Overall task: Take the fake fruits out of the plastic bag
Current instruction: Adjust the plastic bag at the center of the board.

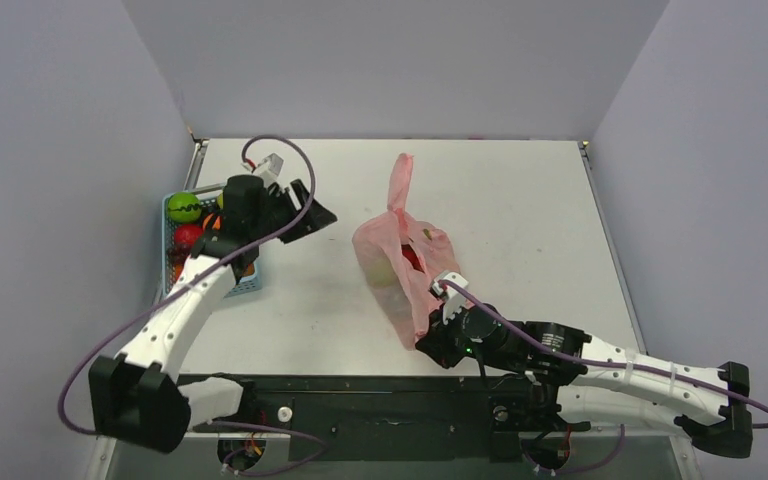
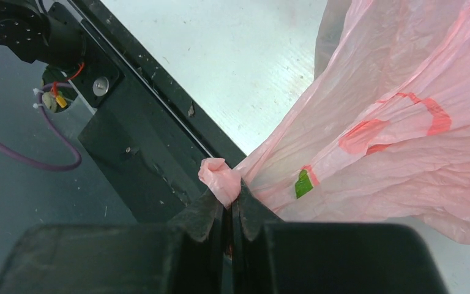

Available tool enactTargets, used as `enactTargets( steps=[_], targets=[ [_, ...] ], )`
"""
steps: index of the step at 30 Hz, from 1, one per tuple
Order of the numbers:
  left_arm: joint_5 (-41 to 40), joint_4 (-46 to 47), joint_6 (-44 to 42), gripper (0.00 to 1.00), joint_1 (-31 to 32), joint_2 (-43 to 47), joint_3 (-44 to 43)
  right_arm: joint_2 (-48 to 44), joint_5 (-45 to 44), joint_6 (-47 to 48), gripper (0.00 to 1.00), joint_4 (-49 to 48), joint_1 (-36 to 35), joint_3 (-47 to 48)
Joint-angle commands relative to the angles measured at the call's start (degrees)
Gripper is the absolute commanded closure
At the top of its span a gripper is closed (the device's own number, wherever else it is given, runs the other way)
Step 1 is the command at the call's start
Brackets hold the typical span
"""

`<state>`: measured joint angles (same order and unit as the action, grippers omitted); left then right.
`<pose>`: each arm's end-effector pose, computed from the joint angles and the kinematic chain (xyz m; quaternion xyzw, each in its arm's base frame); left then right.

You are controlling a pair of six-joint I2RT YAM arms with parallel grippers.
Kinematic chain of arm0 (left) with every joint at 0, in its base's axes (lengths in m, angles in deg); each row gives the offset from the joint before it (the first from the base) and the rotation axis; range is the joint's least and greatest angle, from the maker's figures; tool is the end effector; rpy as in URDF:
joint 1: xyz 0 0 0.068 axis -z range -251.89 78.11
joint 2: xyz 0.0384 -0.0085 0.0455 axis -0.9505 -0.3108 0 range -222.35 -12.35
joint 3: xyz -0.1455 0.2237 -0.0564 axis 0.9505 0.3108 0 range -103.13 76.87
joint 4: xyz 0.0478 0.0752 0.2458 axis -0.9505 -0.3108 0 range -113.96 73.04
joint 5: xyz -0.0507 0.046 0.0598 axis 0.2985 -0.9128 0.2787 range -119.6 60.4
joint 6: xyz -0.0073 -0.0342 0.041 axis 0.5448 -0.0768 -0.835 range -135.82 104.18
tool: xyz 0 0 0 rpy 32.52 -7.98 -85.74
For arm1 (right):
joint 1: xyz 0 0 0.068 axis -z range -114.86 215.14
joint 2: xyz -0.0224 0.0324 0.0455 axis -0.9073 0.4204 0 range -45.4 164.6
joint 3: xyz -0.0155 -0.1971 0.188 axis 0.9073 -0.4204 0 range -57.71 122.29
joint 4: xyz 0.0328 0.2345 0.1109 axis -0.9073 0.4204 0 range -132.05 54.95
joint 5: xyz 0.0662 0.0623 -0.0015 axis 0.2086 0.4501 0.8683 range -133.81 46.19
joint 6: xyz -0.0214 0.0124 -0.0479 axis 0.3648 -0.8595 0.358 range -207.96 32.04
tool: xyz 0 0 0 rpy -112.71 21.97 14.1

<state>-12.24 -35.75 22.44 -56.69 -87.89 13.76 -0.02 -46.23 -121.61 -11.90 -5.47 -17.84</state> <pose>0.2854 -0.0886 0.3189 -0.0996 0.8587 -0.3357 0.3742 0.0589 0.1630 0.2739 -0.2728 0.8467 0.3489 0.2950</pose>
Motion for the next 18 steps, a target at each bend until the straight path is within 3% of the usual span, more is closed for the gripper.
enactTargets(
  steps=[1,4,7,11,18],
  targets=[
    [5.83,9.01,6.32,0.40,0.34,14.54,15.85,-2.87,-1.26,-0.09,1.00,-5.53,-0.40,-2.62],
    [3.24,19.67,17.35,0.40,5.65,22.01,27.75,-3.28,0.71,0.79,1.00,-6.77,-0.40,-3.65],
    [-6.52,26.07,21.26,0.39,17.82,23.82,30.93,-3.84,1.78,1.12,1.00,-7.81,-0.48,-4.73],
    [-17.20,31.96,22.89,0.39,27.83,16.99,29.61,-4.28,2.76,1.61,0.99,-7.87,-0.48,-4.90],
    [-23.31,45.74,25.17,0.41,32.26,4.03,28.12,-5.23,2.63,0.29,0.97,-8.84,-0.61,-5.48]
  ],
)
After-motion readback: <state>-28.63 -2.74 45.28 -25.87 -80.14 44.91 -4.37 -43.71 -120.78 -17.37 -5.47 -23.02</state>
